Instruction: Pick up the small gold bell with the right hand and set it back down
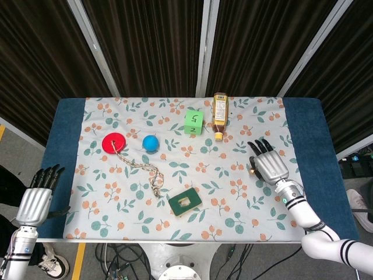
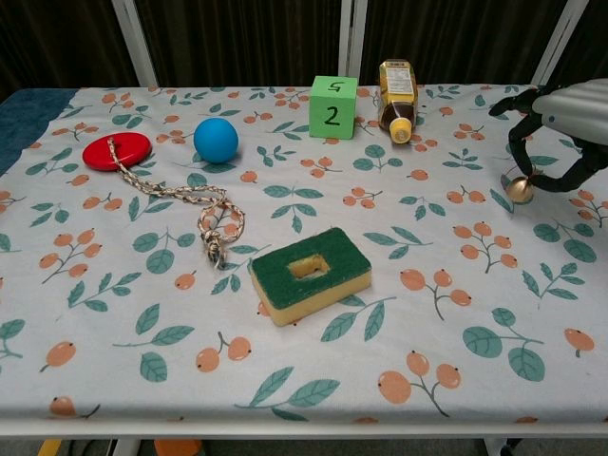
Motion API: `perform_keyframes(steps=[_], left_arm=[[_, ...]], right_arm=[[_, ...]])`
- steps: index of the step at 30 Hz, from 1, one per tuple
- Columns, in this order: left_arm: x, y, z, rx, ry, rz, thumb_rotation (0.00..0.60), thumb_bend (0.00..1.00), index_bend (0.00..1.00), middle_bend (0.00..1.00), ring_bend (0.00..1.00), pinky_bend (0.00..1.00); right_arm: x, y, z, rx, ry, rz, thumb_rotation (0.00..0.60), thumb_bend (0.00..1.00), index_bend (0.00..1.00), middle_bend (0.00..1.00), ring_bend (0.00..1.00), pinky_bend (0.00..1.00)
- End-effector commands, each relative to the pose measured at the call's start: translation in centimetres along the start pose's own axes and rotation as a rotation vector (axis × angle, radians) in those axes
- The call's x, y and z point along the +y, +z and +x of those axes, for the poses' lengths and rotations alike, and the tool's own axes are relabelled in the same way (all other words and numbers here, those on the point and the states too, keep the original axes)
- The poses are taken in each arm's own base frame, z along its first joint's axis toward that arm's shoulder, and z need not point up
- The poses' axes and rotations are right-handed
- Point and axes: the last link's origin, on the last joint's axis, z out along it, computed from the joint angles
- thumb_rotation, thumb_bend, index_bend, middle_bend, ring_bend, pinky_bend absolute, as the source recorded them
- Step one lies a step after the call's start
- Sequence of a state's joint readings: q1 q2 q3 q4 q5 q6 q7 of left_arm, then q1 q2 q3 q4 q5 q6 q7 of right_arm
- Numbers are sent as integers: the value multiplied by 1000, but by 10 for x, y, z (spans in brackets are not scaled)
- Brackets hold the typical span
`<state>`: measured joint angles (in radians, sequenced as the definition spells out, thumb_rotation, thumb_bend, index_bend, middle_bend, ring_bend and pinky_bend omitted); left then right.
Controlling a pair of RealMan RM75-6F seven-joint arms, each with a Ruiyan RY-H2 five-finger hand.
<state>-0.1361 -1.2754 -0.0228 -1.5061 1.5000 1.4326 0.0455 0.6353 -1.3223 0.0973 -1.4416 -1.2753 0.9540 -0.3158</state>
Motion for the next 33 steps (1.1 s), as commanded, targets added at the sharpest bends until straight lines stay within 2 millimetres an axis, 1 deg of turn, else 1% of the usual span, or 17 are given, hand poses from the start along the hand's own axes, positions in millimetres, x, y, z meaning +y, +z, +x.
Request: perform_keyframes(steps=[1, 6, 9, 11, 14, 16, 19, 22, 23, 24, 25, 26, 27, 29, 30, 32, 33], left_arm=[[1, 0, 1, 2, 1, -3, 600, 0, 0, 0, 0, 6], [3, 1, 1, 2, 3, -7, 600, 0, 0, 0, 0, 6], [4, 1, 0, 0, 2, -8, 600, 0, 0, 0, 0, 6], [4, 1, -1, -2, 2, -9, 600, 0, 0, 0, 0, 6], [4, 1, -1, -1, 4, -9, 600, 0, 0, 0, 0, 6], [4, 1, -1, -2, 4, -7, 600, 0, 0, 0, 0, 6], [4, 1, -3, -11, 5, -7, 600, 0, 0, 0, 0, 6], [5, 2, -3, -15, 5, -10, 600, 0, 0, 0, 0, 6], [5, 2, -3, -14, 6, -11, 600, 0, 0, 0, 0, 6], [5, 2, -3, -13, 7, -10, 600, 0, 0, 0, 0, 6], [4, 1, -3, -12, 5, -8, 600, 0, 0, 0, 0, 6], [4, 1, -3, -12, 4, -6, 600, 0, 0, 0, 0, 6], [4, 2, -3, -13, 3, -5, 600, 0, 0, 0, 0, 6], [4, 2, -4, -15, 1, -8, 600, 0, 0, 0, 0, 6], [5, 2, -5, -16, 1, -10, 600, 0, 0, 0, 0, 6], [5, 2, -5, -17, 3, -13, 600, 0, 0, 0, 0, 6], [5, 2, -5, -16, 3, -12, 600, 0, 0, 0, 0, 6]], right_arm=[[2, -7, 29, 102, 25, 11, 600, 427, 760, 116, 0, 0], [-10, -28, 72, 222, 166, 104, 600, 460, 823, 149, 0, 0], [-6, -38, 86, 294, 168, 118, 600, 464, 892, 187, 0, 0], [3, -37, 86, 309, 139, 83, 600, 460, 919, 203, 0, 0], [15, -32, 77, 292, 52, 19, 600, 453, 922, 204, 0, 0], [13, -31, 70, 274, 2, 21, 600, 443, 922, 200, 0, 0], [3, -34, 65, 244, 81, 51, 600, 440, 922, 197, 0, 0], [20, -29, 66, 351, -209, -37, 600, 458, 922, 203, 0, 0], [19, -27, 63, 348, -194, -53, 600, 456, 923, 205, 0, 0], [14, -28, 60, 322, -103, -45, 600, 452, 923, 204, 0, 0], [3, -31, 59, 267, 69, -10, 600, 449, 923, 201, 0, 0], [-2, -34, 61, 230, 162, 24, 600, 448, 922, 196, 0, 0], [-1, -36, 65, 230, 141, 42, 600, 451, 922, 193, 0, 0], [15, -36, 69, 351, -228, -7, 600, 453, 926, 197, 0, 0], [15, -34, 67, 379, -273, -37, 600, 448, 930, 201, 0, 0], [2, -34, 58, 290, 31, -25, 600, 440, 934, 201, 0, 0], [0, -35, 60, 250, 136, -8, 600, 446, 935, 195, 0, 0]])
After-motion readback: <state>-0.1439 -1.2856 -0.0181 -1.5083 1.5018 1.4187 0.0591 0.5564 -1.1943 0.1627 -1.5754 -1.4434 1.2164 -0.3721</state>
